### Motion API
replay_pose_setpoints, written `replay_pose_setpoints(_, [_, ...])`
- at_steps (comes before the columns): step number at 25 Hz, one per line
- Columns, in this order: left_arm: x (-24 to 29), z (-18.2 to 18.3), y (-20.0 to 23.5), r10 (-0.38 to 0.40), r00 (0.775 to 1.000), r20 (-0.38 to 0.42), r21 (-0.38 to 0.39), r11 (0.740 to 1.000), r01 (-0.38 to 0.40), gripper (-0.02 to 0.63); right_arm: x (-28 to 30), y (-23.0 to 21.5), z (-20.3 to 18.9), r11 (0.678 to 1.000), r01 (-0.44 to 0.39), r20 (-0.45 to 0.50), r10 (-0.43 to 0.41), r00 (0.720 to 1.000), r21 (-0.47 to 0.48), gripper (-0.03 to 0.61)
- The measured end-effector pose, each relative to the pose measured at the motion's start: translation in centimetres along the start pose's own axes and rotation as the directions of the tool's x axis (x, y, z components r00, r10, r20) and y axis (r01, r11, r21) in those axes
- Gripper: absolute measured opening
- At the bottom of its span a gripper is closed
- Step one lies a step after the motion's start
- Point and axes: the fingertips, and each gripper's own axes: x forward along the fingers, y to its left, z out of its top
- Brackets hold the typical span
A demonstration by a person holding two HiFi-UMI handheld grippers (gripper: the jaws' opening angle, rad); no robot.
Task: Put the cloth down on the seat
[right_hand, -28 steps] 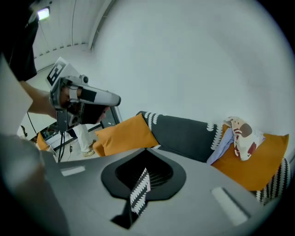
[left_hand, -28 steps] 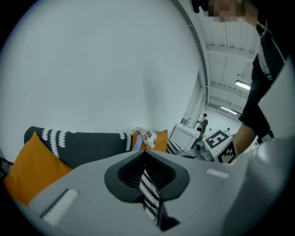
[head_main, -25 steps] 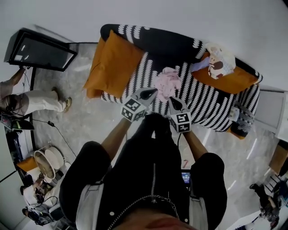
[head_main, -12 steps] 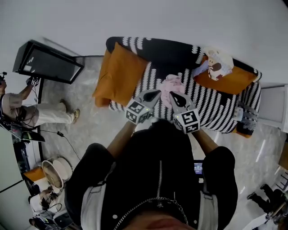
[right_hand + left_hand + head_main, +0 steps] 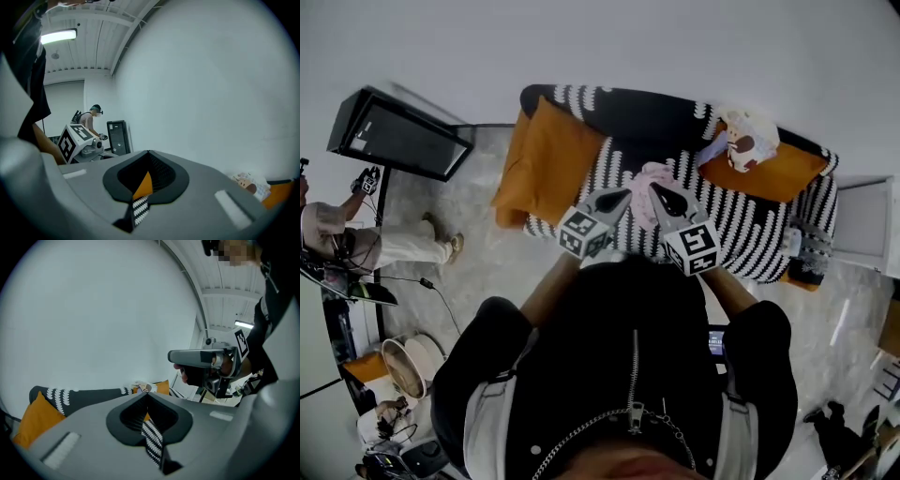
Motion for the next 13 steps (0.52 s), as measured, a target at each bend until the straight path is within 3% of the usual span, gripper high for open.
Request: replay_pose_setpoints(13, [0.9,0.5,-0.8,0.010,1.000,0.011,0.016,1.000,-0.010,0.009,-1.7,-1.9,-0.1,1.000,0.005,0.007,-0.005,1.000,0.018,0.002])
